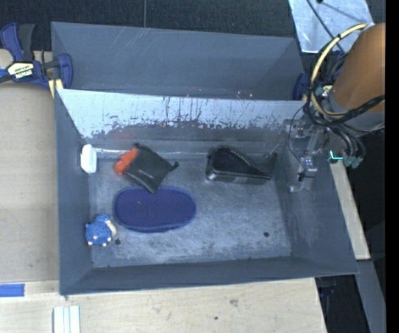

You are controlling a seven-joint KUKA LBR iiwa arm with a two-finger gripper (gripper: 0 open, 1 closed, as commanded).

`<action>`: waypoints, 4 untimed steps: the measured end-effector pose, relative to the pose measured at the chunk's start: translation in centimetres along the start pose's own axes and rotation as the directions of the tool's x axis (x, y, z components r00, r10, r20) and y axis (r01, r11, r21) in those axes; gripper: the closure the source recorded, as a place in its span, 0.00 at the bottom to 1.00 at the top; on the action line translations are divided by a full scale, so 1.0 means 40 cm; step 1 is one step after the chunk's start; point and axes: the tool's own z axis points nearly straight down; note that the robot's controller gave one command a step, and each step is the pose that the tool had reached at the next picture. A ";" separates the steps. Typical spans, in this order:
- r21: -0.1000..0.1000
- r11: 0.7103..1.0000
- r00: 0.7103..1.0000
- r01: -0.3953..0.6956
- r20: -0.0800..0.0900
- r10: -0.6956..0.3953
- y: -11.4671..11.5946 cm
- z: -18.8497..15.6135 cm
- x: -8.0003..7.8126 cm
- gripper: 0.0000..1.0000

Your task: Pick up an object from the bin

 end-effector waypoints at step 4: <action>0.001 0.985 0.985 -0.175 0.009 0.175 0.055 0.075 -0.068 1.00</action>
Offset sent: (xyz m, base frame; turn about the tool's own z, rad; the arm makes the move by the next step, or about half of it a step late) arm 0.0335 0.0225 -0.1140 -0.1023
